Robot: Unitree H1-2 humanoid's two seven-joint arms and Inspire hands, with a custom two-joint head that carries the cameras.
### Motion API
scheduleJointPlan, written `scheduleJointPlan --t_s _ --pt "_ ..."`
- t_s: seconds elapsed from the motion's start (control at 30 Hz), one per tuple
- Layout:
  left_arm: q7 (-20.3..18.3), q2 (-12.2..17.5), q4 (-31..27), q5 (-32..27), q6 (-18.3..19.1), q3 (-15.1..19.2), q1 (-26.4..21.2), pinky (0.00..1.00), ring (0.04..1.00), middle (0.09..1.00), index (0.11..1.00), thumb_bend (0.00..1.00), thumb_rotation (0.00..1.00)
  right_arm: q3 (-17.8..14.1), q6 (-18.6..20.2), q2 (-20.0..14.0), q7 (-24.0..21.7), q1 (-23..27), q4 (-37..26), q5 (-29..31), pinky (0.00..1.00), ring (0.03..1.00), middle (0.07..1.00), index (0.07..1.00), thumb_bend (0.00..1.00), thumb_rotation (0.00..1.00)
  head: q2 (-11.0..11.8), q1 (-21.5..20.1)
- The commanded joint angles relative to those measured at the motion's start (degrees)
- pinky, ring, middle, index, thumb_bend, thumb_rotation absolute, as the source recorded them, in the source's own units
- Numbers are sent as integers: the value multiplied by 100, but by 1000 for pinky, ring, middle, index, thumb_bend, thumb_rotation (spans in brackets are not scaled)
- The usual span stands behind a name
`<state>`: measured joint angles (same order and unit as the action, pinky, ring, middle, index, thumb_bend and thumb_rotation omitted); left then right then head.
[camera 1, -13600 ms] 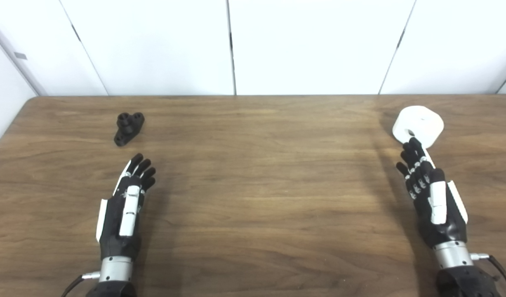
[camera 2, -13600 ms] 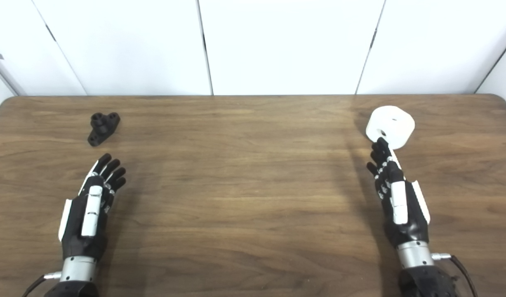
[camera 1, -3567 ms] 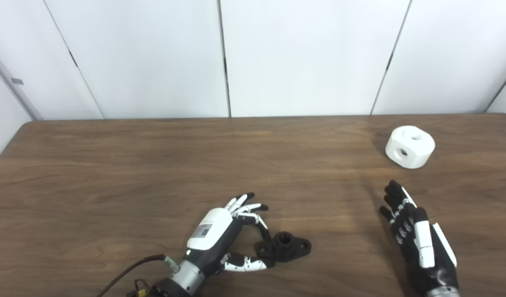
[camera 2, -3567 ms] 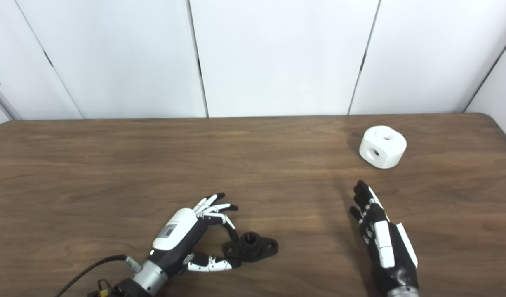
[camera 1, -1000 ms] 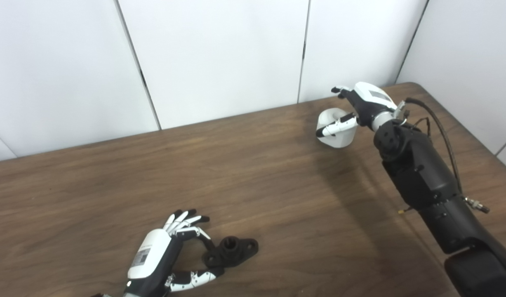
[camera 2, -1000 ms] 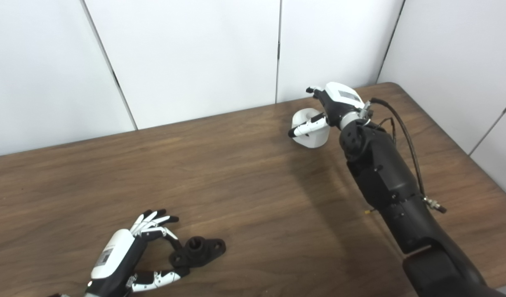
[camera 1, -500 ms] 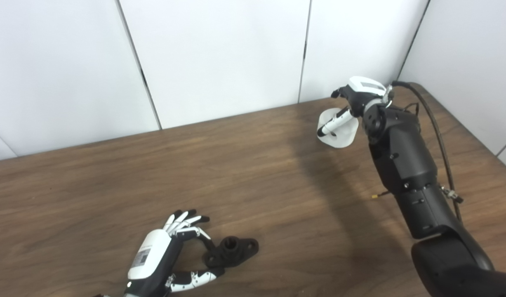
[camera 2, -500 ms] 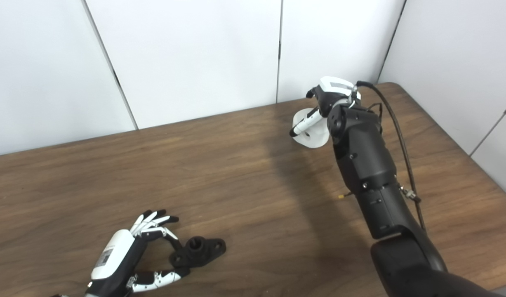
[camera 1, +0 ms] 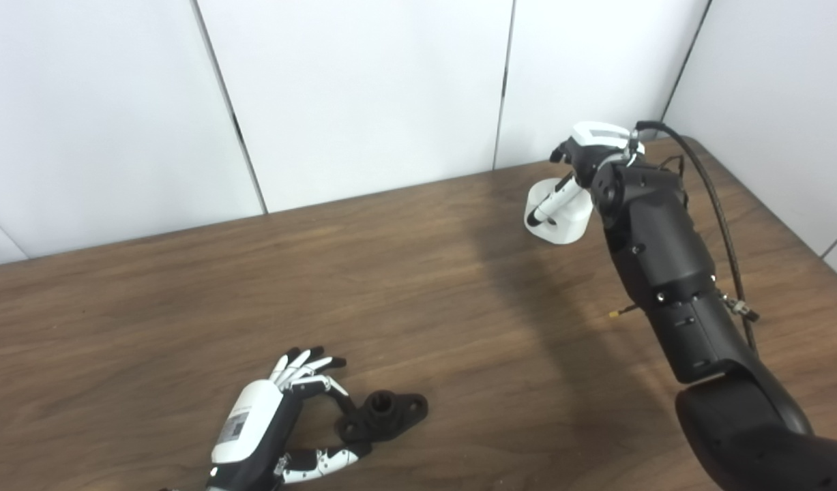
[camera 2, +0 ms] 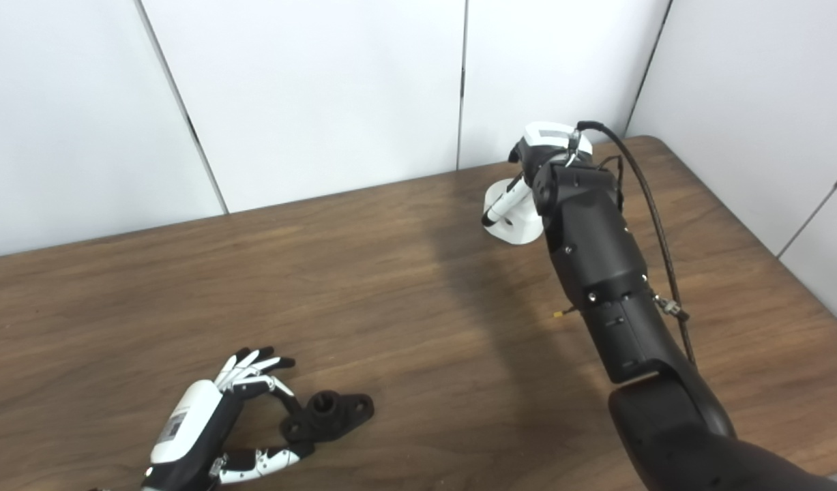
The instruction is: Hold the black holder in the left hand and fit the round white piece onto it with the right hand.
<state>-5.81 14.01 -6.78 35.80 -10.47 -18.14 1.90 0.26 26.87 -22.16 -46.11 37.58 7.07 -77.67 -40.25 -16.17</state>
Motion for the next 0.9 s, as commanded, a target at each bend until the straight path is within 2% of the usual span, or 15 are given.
scheduleJointPlan --t_s 0.0,0.2,0.5,0.87 --pt "-78 44 -144 53 99 7 58 1000 949 843 489 514 59 33 3 -179 -82 340 -97 -150 746 897 868 835 948 400 -3 5" --pt "-92 33 -171 74 142 -7 56 1000 949 843 489 514 59 37 3 -191 -212 294 -104 -155 788 925 876 826 934 384 -11 65" --pt "-65 5 -165 124 117 -14 48 1000 944 838 488 514 59 66 3 -246 -191 242 -18 -116 771 916 875 833 942 402 -15 101" --pt "-57 -17 -159 156 120 -23 38 1000 941 837 488 515 60 -8 3 -231 -4 187 42 22 785 917 876 831 934 383 -27 118"
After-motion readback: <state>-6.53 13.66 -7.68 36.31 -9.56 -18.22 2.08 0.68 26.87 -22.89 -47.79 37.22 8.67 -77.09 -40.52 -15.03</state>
